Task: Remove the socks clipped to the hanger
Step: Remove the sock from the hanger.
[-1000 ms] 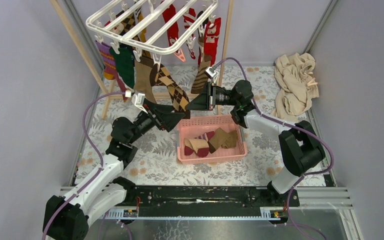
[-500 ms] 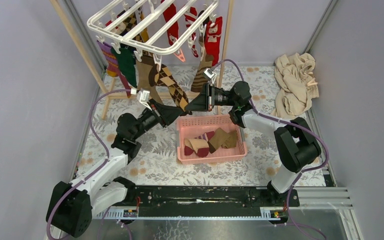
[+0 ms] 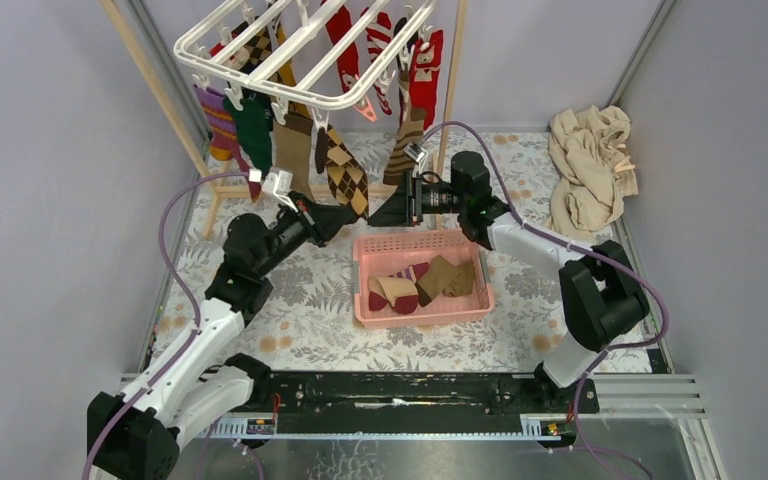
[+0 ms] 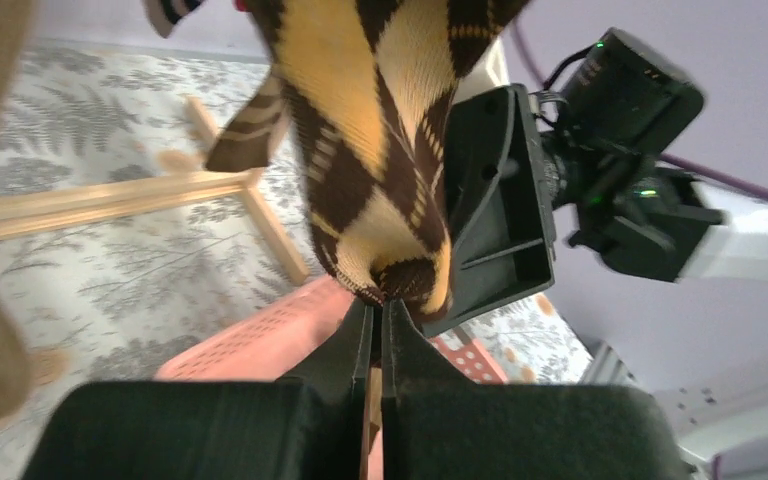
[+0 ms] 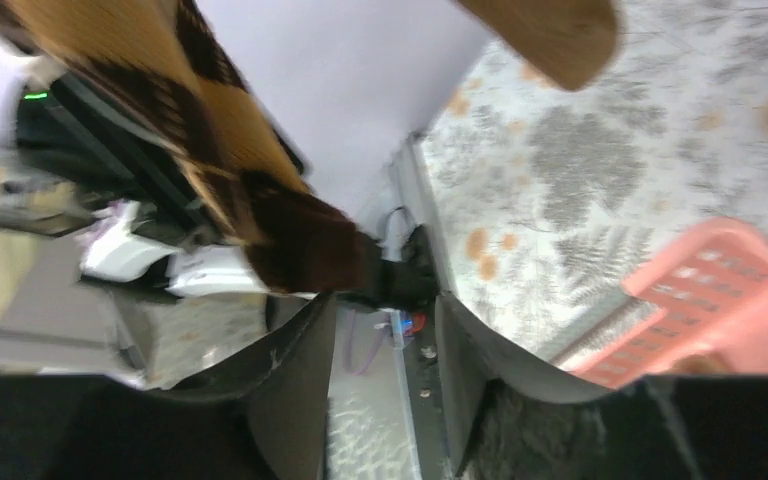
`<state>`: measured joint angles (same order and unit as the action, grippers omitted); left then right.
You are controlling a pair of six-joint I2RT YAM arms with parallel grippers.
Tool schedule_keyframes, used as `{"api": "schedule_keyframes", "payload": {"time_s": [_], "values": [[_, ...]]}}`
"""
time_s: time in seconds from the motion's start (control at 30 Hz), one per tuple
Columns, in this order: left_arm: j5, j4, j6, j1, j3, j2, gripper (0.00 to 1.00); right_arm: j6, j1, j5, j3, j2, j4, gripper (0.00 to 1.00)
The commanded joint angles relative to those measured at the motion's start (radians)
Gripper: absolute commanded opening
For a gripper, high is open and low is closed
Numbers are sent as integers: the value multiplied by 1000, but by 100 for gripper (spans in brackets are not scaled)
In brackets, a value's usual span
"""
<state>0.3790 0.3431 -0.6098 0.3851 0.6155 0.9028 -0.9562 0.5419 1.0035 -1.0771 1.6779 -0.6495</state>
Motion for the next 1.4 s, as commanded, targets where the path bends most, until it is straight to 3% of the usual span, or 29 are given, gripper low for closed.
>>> {"api": "schedule_keyframes", "payload": {"time_s": [0.0, 0.17, 0.47, 0.67, 0.83, 1.37], "values": [[-165, -225, 99, -7, 87, -38, 0, 399, 6, -207, -151, -126, 558, 50], [-270, -366, 149, -5, 150, -38, 0, 577, 17, -467, -289, -224, 890, 54], [-485, -471, 219, 61, 255, 28, 0, 655, 205, -854, -581, -269, 1146, 63], [-550, -484, 237, 94, 269, 43, 0, 632, 275, -951, -712, -265, 1143, 63], [-578, -482, 252, 108, 264, 65, 0, 616, 314, -976, -723, -266, 970, 64], [-600, -477, 266, 123, 245, 88, 0, 673, 408, -1057, -1104, 22, 929, 66]]}}
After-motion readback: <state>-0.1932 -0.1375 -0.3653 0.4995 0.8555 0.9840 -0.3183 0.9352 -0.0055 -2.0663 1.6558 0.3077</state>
